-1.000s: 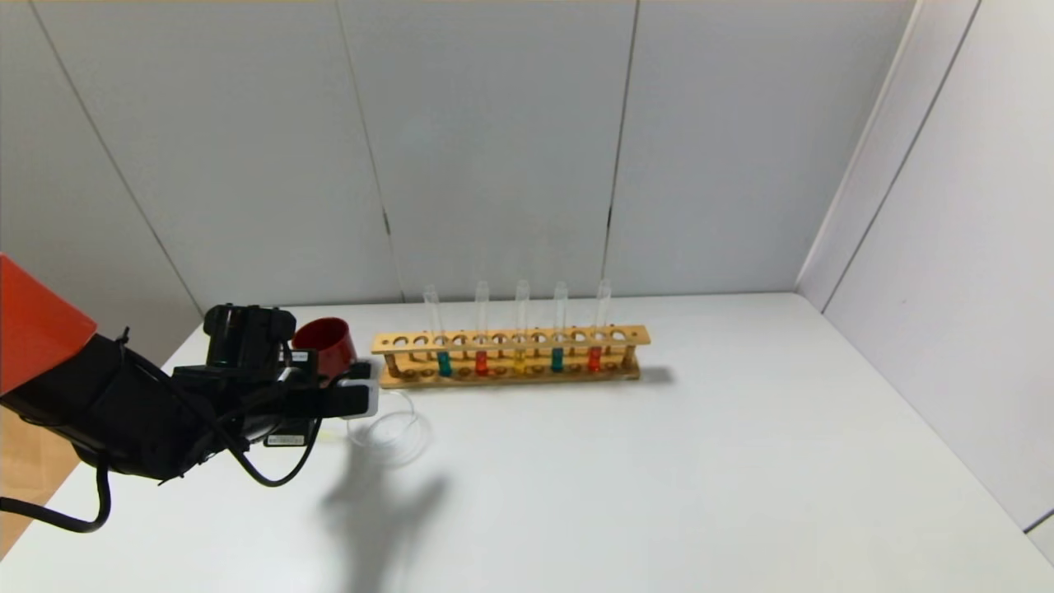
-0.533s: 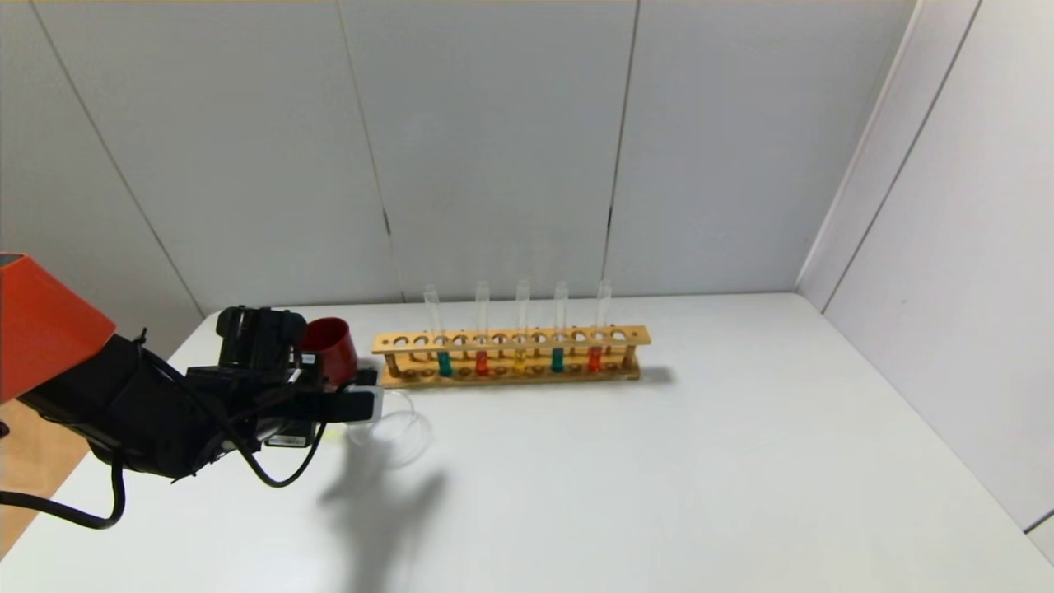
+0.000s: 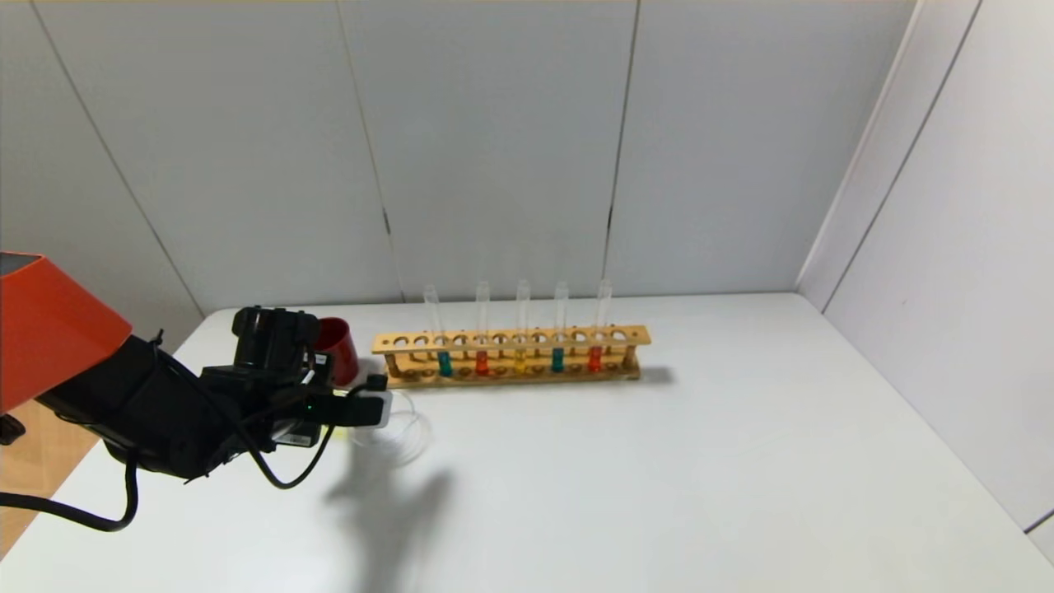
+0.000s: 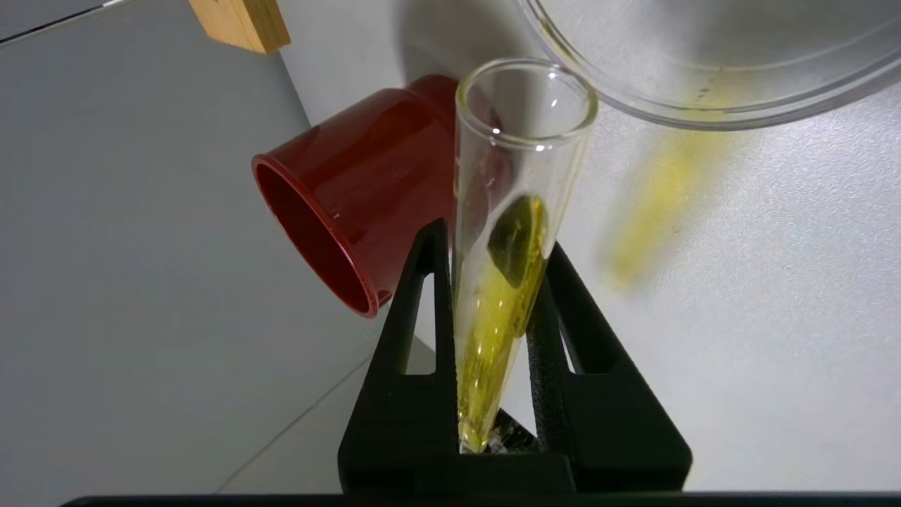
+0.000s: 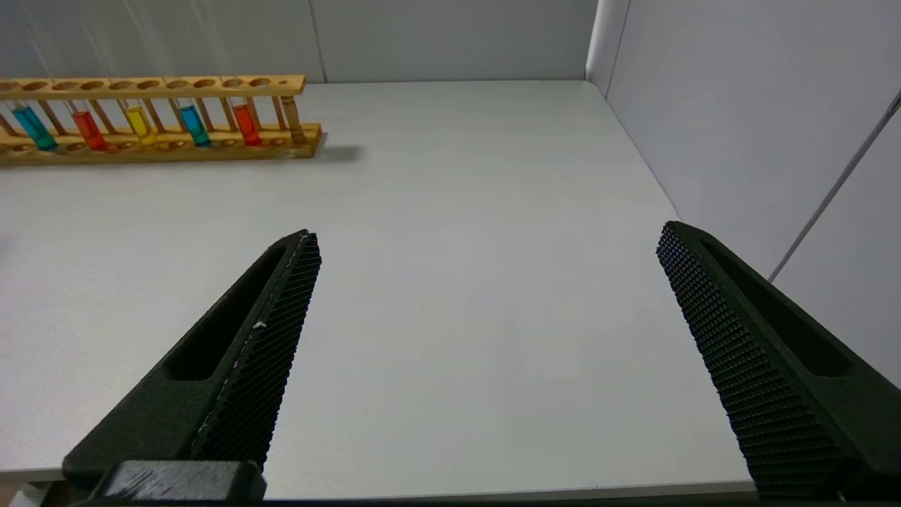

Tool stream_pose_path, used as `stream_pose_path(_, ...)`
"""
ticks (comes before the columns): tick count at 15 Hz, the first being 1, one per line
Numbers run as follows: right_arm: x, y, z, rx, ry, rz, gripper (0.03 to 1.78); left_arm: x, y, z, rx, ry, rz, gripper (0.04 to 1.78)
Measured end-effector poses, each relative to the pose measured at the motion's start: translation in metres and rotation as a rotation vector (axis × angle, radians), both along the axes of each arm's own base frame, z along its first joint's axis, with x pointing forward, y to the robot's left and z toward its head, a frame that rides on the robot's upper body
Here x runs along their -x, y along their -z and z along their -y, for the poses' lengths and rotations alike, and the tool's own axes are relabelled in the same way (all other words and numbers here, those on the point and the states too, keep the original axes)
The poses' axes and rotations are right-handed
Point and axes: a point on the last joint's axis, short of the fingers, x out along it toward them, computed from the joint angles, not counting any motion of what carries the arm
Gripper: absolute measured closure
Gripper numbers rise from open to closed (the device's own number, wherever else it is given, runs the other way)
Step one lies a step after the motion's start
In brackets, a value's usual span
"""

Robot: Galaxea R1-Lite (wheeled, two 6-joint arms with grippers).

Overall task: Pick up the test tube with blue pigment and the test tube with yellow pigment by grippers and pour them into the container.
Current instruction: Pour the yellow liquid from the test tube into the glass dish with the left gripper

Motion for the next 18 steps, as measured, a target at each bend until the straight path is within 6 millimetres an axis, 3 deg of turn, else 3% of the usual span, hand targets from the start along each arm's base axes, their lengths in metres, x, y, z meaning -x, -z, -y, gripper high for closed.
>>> stream_pose_path(14,0.0000,0.0000,0.0000,0.000,0.001,0.000,0.06,-0.0040,0.0055,0.0037,-0.043,0.010,-0.010,1.49)
stream_pose_path(18,0.0000,0.0000,0.0000,0.000,0.000,0.000,0.06,-0.0014,0.0009,0.0017,-0.128,0.003,-0.002,1.49)
